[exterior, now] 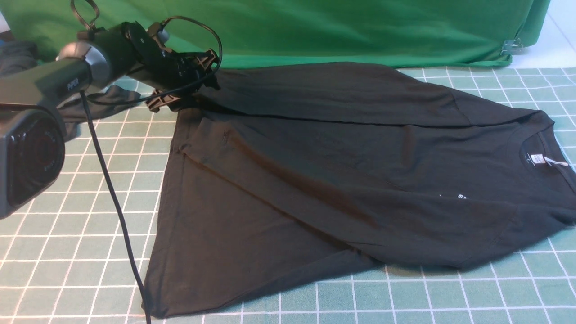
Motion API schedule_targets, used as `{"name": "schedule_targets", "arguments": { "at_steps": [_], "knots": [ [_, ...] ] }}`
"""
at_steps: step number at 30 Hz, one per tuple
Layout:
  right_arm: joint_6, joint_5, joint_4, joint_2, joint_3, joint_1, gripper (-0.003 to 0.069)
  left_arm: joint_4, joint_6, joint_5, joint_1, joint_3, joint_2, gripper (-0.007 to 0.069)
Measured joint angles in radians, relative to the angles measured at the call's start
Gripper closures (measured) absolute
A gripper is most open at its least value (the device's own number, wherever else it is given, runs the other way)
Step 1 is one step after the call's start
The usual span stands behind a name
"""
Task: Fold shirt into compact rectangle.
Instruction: 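Grab the top left corner of the dark shirt with the left gripper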
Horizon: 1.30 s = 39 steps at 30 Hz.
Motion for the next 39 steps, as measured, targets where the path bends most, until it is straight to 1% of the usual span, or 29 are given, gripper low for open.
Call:
{"name": "schedule_targets", "arguments": {
  "at_steps": [6,11,15,17,19,24,26,27,28,29,30,31,33,34,35,37,39],
  "knots": [
    [0.0,0.0,0.0,0.0,0.0,0.0,0.0421,0.003,0.023,-0.048,0.0,0.0,0.0,0.0209],
    [0.006,-0.005,0.0,0.0,0.0,0.0,0.0421,0.007,0.013,-0.036,0.0,0.0,0.0,0.0226],
    [0.008,-0.019,0.0,0.0,0.0,0.0,0.0421,0.03,-0.037,0.009,0.0,0.0,0.01,0.0231],
    [0.011,-0.022,0.0,0.0,0.0,0.0,0.0421,0.048,-0.119,0.031,0.0,-0.004,0.017,0.0232],
    [0.011,-0.022,0.0,0.0,0.0,0.0,0.0421,0.055,-0.177,0.033,0.0,-0.006,0.02,0.0232],
    [0.012,-0.022,0.0,0.0,0.0,0.0,0.0421,0.059,-0.222,0.023,0.0,-0.007,0.02,0.0241],
    [0.012,-0.022,0.0,0.0,0.0,0.0,0.0421,0.06,-0.242,0.019,0.0,-0.007,0.022,0.0263],
    [0.012,-0.022,0.0,0.0,0.0,0.0,0.0421,0.06,-0.25,0.015,0.0,-0.007,0.022,0.0281],
    [0.012,-0.022,0.0,0.0,0.0,0.0,0.0421,0.059,-0.259,0.006,0.0,-0.007,0.027,0.0315],
    [0.012,-0.022,0.0,0.0,0.0,0.0,0.0421,0.058,-0.259,0.006,0.0,-0.007,0.027,0.0321],
    [0.012,-0.022,0.0,0.0,0.0,0.0,0.0421,0.058,-0.26,0.0,0.0,-0.007,0.031,0.0345],
    [0.012,-0.022,0.0,0.0,0.0,0.0,0.0421,0.054,-0.267,-0.01,0.0,-0.007,0.033,0.0405],
    [0.012,-0.022,0.0,0.0,0.0,0.0,0.0421,0.053,-0.273,-0.017,0.0,-0.007,0.036,0.0486],
    [0.012,-0.022,0.0,0.0,0.0,0.0,0.0421,0.052,-0.276,-0.019,0.0,-0.007,0.038,0.0541],
    [0.012,-0.022,0.0,0.0,0.0,0.0,0.0421,0.047,-0.276,-0.019,0.0,-0.007,0.037,0.0573],
    [0.012,-0.022,0.0,0.0,0.0,0.0,0.0421,0.035,-0.276,-0.02,0.0,-0.007,0.037,0.0605],
    [0.012,-0.022,0.0,0.0,0.0,0.0,0.0421,0.032,-0.275,-0.017,0.0,-0.006,0.03,0.0613]
  ]
}}
